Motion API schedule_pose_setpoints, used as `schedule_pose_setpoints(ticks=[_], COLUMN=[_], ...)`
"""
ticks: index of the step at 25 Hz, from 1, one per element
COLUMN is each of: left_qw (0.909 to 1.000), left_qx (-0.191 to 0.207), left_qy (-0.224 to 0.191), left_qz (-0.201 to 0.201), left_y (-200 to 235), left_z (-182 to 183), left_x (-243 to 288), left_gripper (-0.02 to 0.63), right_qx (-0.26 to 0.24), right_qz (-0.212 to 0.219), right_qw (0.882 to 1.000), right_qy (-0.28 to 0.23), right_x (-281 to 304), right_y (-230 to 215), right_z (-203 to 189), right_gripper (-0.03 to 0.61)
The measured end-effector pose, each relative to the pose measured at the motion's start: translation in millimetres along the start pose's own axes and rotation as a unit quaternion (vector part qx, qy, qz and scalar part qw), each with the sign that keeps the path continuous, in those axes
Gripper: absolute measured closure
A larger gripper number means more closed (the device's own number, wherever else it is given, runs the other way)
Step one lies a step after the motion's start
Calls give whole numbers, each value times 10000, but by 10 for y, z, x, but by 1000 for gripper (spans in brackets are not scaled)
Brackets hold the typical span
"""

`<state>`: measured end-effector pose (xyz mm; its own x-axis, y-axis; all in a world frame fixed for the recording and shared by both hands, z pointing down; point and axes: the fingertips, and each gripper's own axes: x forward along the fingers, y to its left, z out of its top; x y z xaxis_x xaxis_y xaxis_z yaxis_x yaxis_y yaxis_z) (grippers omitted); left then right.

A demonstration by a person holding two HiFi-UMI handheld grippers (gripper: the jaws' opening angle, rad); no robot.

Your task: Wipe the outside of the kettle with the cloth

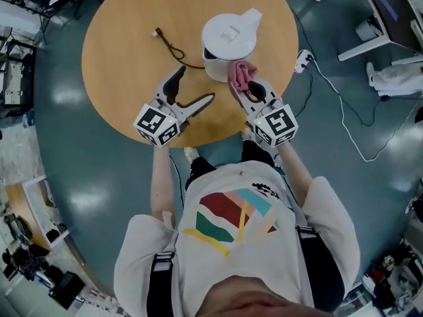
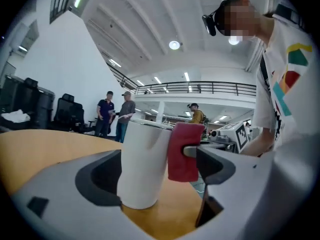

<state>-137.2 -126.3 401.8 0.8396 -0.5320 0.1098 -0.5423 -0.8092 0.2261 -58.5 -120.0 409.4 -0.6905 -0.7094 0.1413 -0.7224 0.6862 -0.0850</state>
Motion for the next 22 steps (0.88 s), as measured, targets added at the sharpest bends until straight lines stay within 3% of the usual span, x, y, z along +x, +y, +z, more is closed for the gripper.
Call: schedule_pose_setpoints(ticks=[3, 7, 11, 14, 16, 18, 21, 22], left_qw=[9970, 9882, 9838, 9838, 9830, 9789, 9581, 9494], left_qx=[31, 98, 151, 124, 21, -150, -39, 60], left_qy=[-194, -528, -426, -411, -584, -1004, -1615, -1691], left_qz=[750, 1437, 1733, 1742, 1739, 1774, 2366, 2646], left_y=[-118, -330, -419, -472, -503, -567, -710, -741], left_z=[46, 242, 204, 183, 210, 270, 375, 380], left_x=[176, 205, 266, 269, 287, 349, 525, 621], left_gripper=[101, 103, 104, 130, 194, 323, 528, 569], right_qx=[-167, -352, 36, -30, -38, -21, -133, -165], right_qz=[644, 1126, 1325, 1258, 1144, 1027, 856, 806], right_qw=[9978, 9929, 9912, 9920, 9933, 9946, 9962, 9966], right_qy=[60, 127, 19, -73, -133, -140, -67, -72], right_x=[-259, -489, -519, -535, -552, -581, -628, -628], right_y=[-249, -412, -626, -704, -787, -901, -1108, -1187], right_z=[142, 195, 163, 193, 222, 241, 268, 278], right_gripper=[531, 531, 531, 531, 531, 532, 531, 531])
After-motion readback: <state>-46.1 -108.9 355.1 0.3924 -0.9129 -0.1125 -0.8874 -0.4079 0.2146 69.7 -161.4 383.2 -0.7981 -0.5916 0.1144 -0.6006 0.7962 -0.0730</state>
